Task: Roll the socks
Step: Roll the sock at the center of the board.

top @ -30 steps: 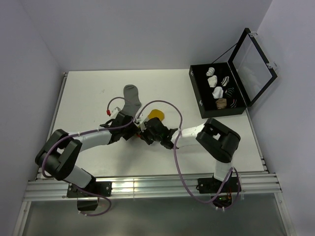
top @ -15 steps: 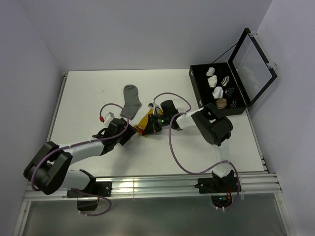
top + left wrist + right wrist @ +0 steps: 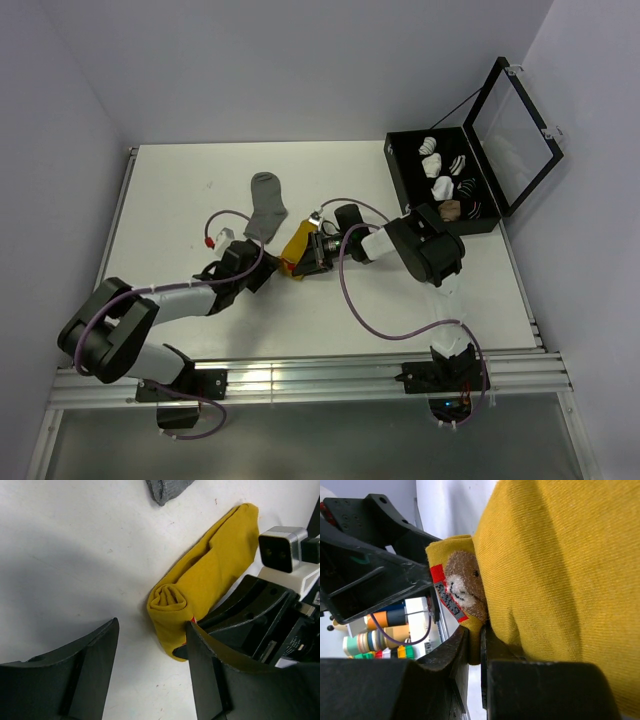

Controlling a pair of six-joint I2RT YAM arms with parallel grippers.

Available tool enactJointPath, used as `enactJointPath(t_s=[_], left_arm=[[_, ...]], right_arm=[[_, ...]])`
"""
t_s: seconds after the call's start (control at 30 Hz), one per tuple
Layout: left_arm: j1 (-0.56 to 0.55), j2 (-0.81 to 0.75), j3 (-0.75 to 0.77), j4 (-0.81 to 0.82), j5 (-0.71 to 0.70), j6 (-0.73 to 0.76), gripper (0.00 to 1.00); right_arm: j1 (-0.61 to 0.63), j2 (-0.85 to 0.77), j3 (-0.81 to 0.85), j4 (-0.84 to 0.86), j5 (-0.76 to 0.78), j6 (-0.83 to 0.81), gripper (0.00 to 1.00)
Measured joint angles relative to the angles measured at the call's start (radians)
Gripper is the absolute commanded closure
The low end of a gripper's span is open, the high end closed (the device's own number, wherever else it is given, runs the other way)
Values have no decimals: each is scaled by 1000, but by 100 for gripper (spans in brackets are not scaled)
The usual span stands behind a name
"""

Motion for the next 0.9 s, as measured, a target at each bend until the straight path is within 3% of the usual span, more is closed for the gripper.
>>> enactJointPath(t_s=[0.37, 0.6, 0.8, 0.9], left_arm=[[0, 77, 3, 108, 4, -32, 42], [0, 96, 3, 127, 3, -42, 49], [0, 124, 8, 138, 3, -64, 68], [0, 137, 13, 140, 3, -76, 82]], right_arm=[[0, 21, 78, -137, -16, -23, 100], [-1, 33, 111, -197, -25, -38, 99], [0, 33, 124, -231, -25, -59, 96], [0, 30, 125, -241, -19, -80, 86]])
